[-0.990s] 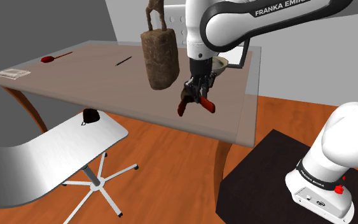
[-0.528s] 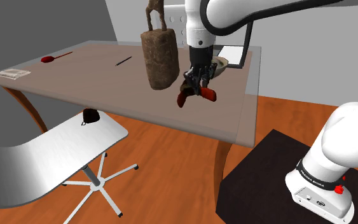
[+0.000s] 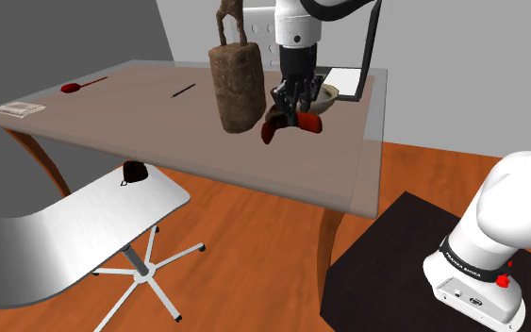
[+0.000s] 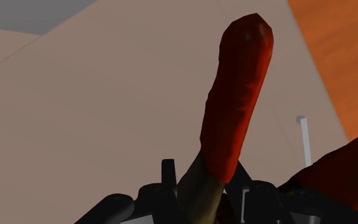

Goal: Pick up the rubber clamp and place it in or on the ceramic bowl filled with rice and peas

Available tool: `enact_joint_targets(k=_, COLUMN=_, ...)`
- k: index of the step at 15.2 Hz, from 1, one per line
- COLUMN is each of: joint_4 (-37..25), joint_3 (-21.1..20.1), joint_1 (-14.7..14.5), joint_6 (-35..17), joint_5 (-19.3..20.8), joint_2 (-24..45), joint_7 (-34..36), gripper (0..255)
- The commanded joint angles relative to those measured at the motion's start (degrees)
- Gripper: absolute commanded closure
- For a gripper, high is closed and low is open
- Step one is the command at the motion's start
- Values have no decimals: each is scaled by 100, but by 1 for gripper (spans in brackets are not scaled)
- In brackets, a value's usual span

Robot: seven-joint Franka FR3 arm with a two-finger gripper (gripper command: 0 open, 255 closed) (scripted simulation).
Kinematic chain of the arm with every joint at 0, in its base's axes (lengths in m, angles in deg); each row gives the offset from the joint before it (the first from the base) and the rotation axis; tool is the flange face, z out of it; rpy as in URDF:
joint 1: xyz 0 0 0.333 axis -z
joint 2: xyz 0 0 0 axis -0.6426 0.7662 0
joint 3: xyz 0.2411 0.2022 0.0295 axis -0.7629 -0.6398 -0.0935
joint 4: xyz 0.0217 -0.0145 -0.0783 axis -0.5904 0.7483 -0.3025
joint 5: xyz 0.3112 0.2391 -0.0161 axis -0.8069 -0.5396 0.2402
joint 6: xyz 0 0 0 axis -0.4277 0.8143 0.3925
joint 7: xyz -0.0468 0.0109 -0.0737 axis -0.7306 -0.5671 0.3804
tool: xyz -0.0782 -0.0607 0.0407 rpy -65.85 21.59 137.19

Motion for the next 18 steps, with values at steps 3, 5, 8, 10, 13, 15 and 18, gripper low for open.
enact_joint_targets(k=3, joint_4=-382, joint_3=6, joint_1=10, joint_6=326, joint_5=20, joint_2=56, joint_7=17, gripper=255)
enact_joint_targets(k=5, joint_4=-577, joint_3=6, joint_1=16, joint_6=482, joint_5=33, joint_2=97, joint_7=25, gripper=255)
enact_joint_targets(k=8, joint_4=-882, joint_3=5, joint_1=24, joint_6=718, joint_5=55, joint_2=169, joint_7=41, gripper=255)
enact_joint_targets(k=10, joint_4=-1094, joint_3=2, joint_1=29, joint_6=877, joint_5=71, joint_2=225, joint_7=54, gripper=255)
enact_joint_targets(k=13, joint_4=-1427, joint_3=-6, joint_1=36, joint_6=1118, joint_5=97, joint_2=320, joint_7=75, gripper=255)
enact_joint_targets(k=15, joint_4=-1592, joint_3=-11, joint_1=39, joint_6=1235, joint_5=111, joint_2=370, joint_7=87, gripper=255)
enact_joint_targets(k=18, joint_4=-1701, joint_3=231, joint_1=195, joint_6=1236, joint_5=201, joint_2=494, joint_7=-310, gripper=255)
